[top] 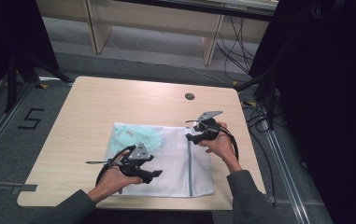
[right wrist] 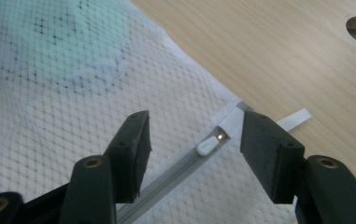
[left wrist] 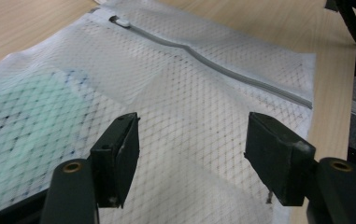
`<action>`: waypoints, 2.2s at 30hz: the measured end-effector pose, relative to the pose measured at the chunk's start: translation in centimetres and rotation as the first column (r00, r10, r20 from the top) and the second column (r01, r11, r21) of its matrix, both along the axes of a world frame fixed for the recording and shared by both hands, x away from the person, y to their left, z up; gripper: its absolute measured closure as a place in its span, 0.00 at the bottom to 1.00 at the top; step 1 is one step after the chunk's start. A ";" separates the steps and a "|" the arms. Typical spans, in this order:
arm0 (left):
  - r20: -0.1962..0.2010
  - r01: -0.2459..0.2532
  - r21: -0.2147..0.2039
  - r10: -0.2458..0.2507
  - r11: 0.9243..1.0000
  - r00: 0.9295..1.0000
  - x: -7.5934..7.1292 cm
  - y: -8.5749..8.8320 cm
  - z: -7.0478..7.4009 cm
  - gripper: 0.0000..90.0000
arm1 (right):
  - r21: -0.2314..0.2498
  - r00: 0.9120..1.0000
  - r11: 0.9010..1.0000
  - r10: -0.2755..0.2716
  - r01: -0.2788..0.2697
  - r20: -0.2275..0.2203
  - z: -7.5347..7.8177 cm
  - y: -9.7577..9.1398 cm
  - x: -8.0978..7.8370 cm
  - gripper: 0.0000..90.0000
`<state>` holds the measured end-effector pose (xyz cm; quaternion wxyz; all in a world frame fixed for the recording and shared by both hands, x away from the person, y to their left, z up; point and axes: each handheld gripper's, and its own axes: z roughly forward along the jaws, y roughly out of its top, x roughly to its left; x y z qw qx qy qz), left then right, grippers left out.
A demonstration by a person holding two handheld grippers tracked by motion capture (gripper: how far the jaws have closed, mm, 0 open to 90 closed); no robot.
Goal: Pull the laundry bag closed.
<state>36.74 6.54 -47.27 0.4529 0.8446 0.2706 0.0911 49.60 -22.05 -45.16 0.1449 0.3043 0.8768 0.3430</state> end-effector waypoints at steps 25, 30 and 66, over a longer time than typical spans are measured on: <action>0.019 -0.046 0.013 0.046 0.999 0.999 -0.3 3.8 0.7 0.35 | 0.075 1.000 0.997 -0.022 0.023 -0.014 0.6 -1.0 -4.3 0.39; -0.004 -0.069 -0.017 0.069 0.997 0.998 -0.6 4.0 0.7 0.34 | 0.078 0.999 0.997 -0.023 0.026 -0.033 0.6 -1.5 -5.0 0.39; 0.006 -0.072 0.018 0.072 0.997 0.997 -1.7 5.2 0.5 0.32 | 0.061 0.998 0.998 -0.002 0.006 -0.063 -1.1 -2.5 -9.9 0.36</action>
